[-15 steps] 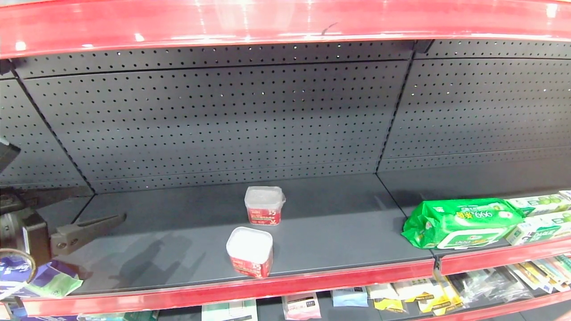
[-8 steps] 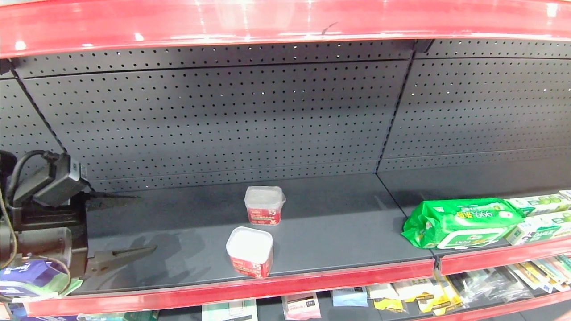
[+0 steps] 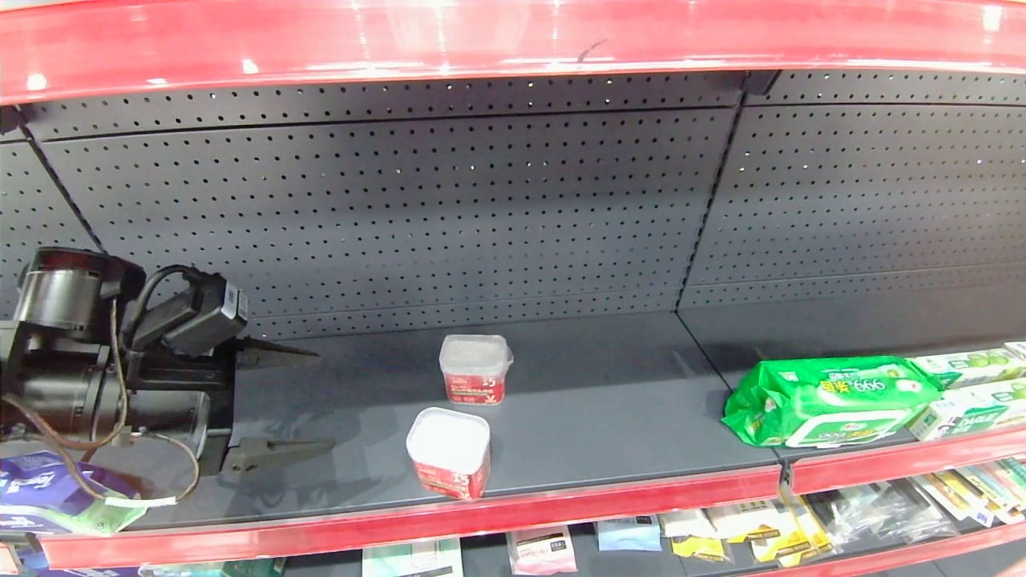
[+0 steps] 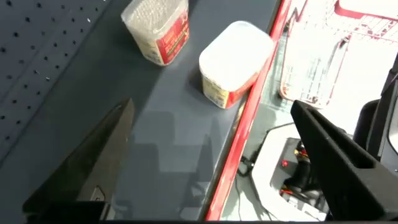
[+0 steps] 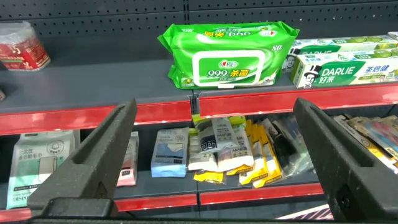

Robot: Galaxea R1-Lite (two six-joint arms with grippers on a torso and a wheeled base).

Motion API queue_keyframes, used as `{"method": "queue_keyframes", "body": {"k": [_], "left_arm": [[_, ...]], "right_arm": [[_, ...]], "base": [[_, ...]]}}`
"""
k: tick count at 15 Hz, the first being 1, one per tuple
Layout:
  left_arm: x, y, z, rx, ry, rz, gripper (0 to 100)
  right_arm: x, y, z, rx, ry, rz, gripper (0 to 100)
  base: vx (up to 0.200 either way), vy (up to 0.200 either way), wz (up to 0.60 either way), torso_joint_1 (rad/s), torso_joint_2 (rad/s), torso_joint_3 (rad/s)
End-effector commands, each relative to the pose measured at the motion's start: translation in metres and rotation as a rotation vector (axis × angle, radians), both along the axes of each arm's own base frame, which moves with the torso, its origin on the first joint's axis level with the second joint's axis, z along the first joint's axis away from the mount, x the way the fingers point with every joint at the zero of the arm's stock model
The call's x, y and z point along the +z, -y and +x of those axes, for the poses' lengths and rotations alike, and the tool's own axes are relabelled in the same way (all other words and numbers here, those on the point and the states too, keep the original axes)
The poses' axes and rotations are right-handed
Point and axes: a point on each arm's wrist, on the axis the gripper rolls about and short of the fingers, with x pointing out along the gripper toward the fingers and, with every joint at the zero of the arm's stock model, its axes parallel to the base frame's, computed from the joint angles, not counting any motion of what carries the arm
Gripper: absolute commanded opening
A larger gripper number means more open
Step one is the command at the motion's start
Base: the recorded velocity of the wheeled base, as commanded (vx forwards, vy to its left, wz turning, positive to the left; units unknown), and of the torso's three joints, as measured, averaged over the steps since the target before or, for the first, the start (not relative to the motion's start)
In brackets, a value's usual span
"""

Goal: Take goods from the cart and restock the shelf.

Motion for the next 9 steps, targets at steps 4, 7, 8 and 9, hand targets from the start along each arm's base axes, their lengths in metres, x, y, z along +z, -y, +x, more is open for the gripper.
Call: {"method": "queue_keyframes", "body": {"k": [4,7,8,9], "left_arm": [[-0.019,0.000,0.042,-0.009,-0.154,-0.014,100],[-0.028,0.000,0.047,-0.050,-0.176,-0.008,100],[-0.028,0.000,0.047,-0.050,-0.176,-0.008,100],[-0.032,0.001,0.041,-0.129,-0.178,-0.016,100]], "right_arm": [[0.000,0.000,0.000,0.000,0.000,0.000,100],[0.000,0.000,0.000,0.000,-0.002,0.000,100],[0.000,0.000,0.000,0.000,-0.002,0.000,100],[0.000,0.000,0.000,0.000,0.000,0.000,100]], "base": [[0.000,0.000,0.00,0.000,0.00,0.000],[0.000,0.000,0.00,0.000,0.00,0.000],[0.000,0.000,0.00,0.000,0.00,0.000],[0.000,0.000,0.00,0.000,0.00,0.000]]}}
